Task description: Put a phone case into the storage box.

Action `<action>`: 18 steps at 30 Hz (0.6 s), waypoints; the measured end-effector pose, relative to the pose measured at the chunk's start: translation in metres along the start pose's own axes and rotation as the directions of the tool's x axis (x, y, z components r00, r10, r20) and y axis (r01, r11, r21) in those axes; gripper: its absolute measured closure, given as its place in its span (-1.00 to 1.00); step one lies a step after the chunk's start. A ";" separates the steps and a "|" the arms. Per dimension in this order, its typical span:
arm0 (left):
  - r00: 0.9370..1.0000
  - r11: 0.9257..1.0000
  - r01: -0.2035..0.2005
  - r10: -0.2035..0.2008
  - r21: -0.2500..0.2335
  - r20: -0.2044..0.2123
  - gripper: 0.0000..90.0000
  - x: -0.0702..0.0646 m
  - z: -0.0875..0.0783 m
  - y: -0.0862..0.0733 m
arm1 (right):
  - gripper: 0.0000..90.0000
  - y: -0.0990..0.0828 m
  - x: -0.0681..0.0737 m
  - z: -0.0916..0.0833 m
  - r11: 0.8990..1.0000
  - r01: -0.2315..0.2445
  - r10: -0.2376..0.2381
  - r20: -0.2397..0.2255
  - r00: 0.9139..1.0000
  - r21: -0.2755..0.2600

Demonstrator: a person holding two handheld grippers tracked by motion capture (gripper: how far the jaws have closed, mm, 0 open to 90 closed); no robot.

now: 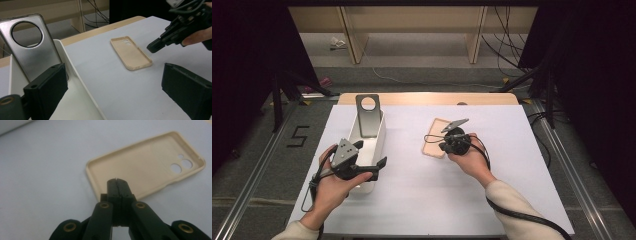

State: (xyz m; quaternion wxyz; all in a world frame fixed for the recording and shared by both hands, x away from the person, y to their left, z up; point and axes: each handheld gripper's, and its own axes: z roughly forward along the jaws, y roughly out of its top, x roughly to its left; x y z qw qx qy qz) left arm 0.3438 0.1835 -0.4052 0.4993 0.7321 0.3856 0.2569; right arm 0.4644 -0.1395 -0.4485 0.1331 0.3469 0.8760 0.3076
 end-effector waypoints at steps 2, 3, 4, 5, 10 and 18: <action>1.000 1.000 0.000 0.000 0.003 0.001 -0.86 0.000 0.000 0.000 | 1.00 0.000 -0.001 0.009 1.000 -0.010 0.009 0.011 1.000 0.024; 1.000 1.000 -0.001 0.001 0.005 0.001 -0.86 0.000 0.001 0.000 | 1.00 0.000 -0.001 0.013 0.999 -0.010 0.009 0.008 1.000 0.031; 1.000 1.000 0.000 0.000 0.006 0.002 -0.86 0.000 0.001 -0.001 | 1.00 0.000 -0.001 0.015 0.999 -0.006 0.006 0.003 1.000 0.034; 1.000 1.000 0.002 -0.002 0.006 0.001 -0.86 0.000 0.001 -0.001 | 1.00 0.000 -0.001 0.017 0.999 -0.010 0.010 0.002 1.000 0.045; 1.000 1.000 -0.001 0.001 0.007 0.003 -0.86 0.000 0.001 -0.001 | 1.00 -0.004 -0.001 0.025 0.997 0.001 -0.001 0.010 1.000 0.082; 1.000 1.000 -0.002 0.002 0.008 0.003 -0.86 -0.001 0.001 -0.001 | 1.00 -0.004 -0.003 0.022 0.992 0.022 -0.025 0.024 0.999 0.126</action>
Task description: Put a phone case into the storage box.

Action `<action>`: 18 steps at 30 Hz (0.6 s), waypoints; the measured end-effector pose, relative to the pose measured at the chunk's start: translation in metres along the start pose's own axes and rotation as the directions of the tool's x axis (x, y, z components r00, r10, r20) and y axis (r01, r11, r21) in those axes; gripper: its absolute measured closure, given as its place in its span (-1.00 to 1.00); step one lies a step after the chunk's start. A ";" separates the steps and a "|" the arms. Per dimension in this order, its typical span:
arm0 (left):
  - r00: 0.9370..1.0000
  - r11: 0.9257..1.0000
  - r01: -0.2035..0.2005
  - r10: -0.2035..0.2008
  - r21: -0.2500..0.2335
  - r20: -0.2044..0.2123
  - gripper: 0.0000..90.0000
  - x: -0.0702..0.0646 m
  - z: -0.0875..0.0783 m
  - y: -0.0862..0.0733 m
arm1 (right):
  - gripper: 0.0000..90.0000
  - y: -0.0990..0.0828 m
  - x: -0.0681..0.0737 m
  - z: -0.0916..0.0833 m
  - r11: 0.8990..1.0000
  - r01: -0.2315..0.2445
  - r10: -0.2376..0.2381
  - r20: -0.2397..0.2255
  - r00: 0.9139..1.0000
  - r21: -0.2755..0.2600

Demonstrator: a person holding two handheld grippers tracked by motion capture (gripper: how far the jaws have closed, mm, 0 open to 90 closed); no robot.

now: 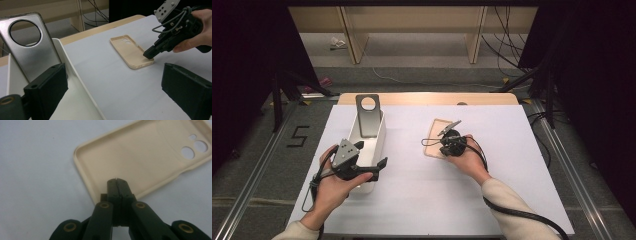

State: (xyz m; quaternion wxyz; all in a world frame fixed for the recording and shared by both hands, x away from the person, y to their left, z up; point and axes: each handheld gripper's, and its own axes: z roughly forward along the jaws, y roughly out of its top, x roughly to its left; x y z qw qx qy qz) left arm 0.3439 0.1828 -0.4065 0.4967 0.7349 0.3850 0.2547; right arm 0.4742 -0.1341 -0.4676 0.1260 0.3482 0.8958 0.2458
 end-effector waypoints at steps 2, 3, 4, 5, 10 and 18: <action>1.000 1.000 0.000 0.000 0.002 0.000 -0.86 0.000 0.000 0.000 | 1.00 -0.001 -0.002 -0.001 1.000 0.014 -0.014 0.006 1.000 0.012; 1.000 1.000 0.001 -0.001 0.002 0.001 -0.86 0.000 0.000 0.000 | 1.00 -0.001 -0.003 -0.003 0.999 0.019 -0.019 0.014 1.000 0.027; 1.000 1.000 0.000 0.000 0.003 0.001 -0.86 0.000 0.000 -0.001 | 1.00 -0.002 -0.004 -0.003 0.999 0.025 -0.025 0.024 0.999 0.031; 1.000 1.000 -0.001 0.001 0.003 0.000 -0.86 0.000 0.000 -0.001 | 1.00 -0.003 -0.006 -0.004 0.999 0.026 -0.027 0.025 0.999 0.038; 1.000 1.000 0.000 0.000 0.006 -0.001 -0.86 0.000 0.001 -0.001 | 1.00 -0.006 -0.011 -0.006 0.999 0.017 -0.018 0.025 1.000 0.038; 1.000 1.000 0.000 0.000 0.004 -0.001 -0.85 0.001 0.000 0.000 | 0.80 -0.005 -0.009 -0.006 0.998 0.048 -0.049 0.038 0.998 0.039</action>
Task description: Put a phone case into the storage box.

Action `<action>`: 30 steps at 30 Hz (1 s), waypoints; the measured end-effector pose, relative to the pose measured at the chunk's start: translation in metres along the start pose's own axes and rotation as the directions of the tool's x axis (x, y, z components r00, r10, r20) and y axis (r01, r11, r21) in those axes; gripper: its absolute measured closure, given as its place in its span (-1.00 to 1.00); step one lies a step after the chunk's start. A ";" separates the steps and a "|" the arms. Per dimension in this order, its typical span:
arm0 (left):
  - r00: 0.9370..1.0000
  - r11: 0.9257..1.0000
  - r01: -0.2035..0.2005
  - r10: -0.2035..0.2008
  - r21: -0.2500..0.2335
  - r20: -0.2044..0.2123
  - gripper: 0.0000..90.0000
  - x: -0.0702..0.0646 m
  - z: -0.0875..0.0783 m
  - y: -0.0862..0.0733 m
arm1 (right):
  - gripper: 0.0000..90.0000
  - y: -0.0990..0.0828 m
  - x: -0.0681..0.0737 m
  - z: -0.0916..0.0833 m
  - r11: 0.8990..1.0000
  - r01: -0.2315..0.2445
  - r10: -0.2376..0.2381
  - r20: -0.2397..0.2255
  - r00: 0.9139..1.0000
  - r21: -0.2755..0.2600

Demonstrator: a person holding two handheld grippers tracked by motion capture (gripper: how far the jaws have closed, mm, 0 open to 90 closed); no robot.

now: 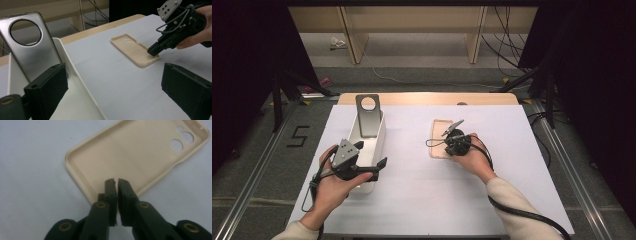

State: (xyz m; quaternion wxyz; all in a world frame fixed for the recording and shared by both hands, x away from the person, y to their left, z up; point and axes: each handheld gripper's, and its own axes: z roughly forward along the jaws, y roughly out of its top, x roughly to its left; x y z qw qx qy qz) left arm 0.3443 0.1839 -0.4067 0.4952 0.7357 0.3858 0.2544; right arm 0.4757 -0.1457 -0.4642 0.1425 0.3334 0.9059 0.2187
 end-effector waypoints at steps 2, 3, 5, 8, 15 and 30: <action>1.000 1.000 0.002 -0.002 0.000 0.000 -0.85 0.000 0.000 0.000 | 0.55 0.002 0.002 -0.002 0.999 0.046 -0.045 0.036 0.998 -0.014; 1.000 1.000 0.003 -0.003 0.000 0.001 -0.85 0.000 0.000 0.000 | 0.46 0.003 0.004 -0.004 0.997 0.074 -0.073 0.061 0.996 -0.011; 1.000 1.000 0.004 -0.004 -0.001 0.001 -0.85 0.000 0.000 0.000 | 0.28 0.006 0.007 -0.008 0.993 0.119 -0.117 0.071 0.991 -0.018; 1.000 1.000 0.005 -0.005 0.000 0.002 -0.85 0.000 0.000 0.000 | 0.08 0.011 0.011 -0.013 0.976 0.219 -0.217 0.090 0.972 -0.016; 1.000 1.000 0.012 -0.012 -0.005 0.007 -0.84 -0.001 -0.001 0.002 | -0.24 0.019 0.018 -0.019 0.920 0.390 -0.391 0.069 0.918 0.029; 1.000 1.000 0.010 -0.010 -0.004 0.010 -0.82 -0.001 -0.001 0.002 | -0.30 0.020 0.026 -0.006 0.848 0.504 -0.517 0.043 0.855 0.163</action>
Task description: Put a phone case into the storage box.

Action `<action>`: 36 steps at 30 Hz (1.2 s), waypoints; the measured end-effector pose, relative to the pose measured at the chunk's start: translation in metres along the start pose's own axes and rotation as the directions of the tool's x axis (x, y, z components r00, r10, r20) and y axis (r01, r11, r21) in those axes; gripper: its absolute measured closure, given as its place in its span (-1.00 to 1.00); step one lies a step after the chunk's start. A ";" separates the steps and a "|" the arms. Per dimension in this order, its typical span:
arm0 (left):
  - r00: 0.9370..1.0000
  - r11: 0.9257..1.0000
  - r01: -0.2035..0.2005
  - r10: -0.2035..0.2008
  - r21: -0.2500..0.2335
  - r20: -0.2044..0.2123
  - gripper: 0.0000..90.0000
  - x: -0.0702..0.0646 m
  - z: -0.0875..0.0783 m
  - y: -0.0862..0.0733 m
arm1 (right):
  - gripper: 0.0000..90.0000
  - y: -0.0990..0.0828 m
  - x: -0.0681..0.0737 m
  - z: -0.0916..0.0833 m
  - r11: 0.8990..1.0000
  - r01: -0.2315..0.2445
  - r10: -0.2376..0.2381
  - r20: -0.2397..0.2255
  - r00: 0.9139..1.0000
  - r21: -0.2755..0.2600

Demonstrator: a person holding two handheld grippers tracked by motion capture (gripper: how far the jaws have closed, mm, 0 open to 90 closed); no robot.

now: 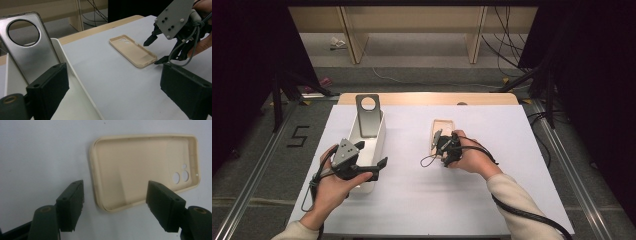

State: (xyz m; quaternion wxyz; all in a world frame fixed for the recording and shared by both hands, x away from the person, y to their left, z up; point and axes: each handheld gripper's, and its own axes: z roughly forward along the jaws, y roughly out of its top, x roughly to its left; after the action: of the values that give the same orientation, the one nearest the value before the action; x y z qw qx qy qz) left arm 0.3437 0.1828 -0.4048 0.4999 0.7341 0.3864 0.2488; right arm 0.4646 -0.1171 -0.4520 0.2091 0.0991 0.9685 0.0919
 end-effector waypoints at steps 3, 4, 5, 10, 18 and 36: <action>1.000 1.000 0.001 -0.001 -0.001 0.000 -0.82 0.000 0.000 0.000 | -0.31 0.001 -0.001 0.002 1.000 0.012 -0.012 -0.004 1.000 0.012; 1.000 1.000 0.000 0.000 -0.001 0.000 -0.82 0.000 0.000 0.000 | -0.31 0.002 -0.002 0.004 1.000 0.016 -0.016 -0.006 1.000 0.013; 1.000 1.000 0.000 0.000 0.000 0.001 -0.82 0.000 0.000 0.000 | -0.32 0.003 -0.002 0.003 1.000 0.015 -0.015 -0.003 1.000 0.027; 1.000 1.000 0.000 0.000 -0.002 0.002 -0.82 0.000 0.000 0.000 | -0.35 0.006 -0.002 0.006 0.999 0.024 -0.024 -0.011 1.000 0.048; 1.000 1.000 -0.001 0.001 -0.002 0.003 -0.81 0.000 0.000 0.000 | -0.32 0.012 -0.002 0.010 0.996 0.055 -0.054 -0.014 0.998 0.072; 1.000 1.000 -0.002 0.002 0.003 0.005 -0.81 -0.001 0.001 0.000 | 0.06 0.021 -0.004 0.014 0.989 0.101 -0.096 -0.052 0.994 0.105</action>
State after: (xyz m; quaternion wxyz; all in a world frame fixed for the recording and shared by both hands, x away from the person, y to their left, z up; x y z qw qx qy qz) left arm 0.3437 0.1821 -0.4054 0.4994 0.7360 0.3848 0.2466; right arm 0.4773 -0.0957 -0.4585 0.1848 0.0600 0.9804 0.0315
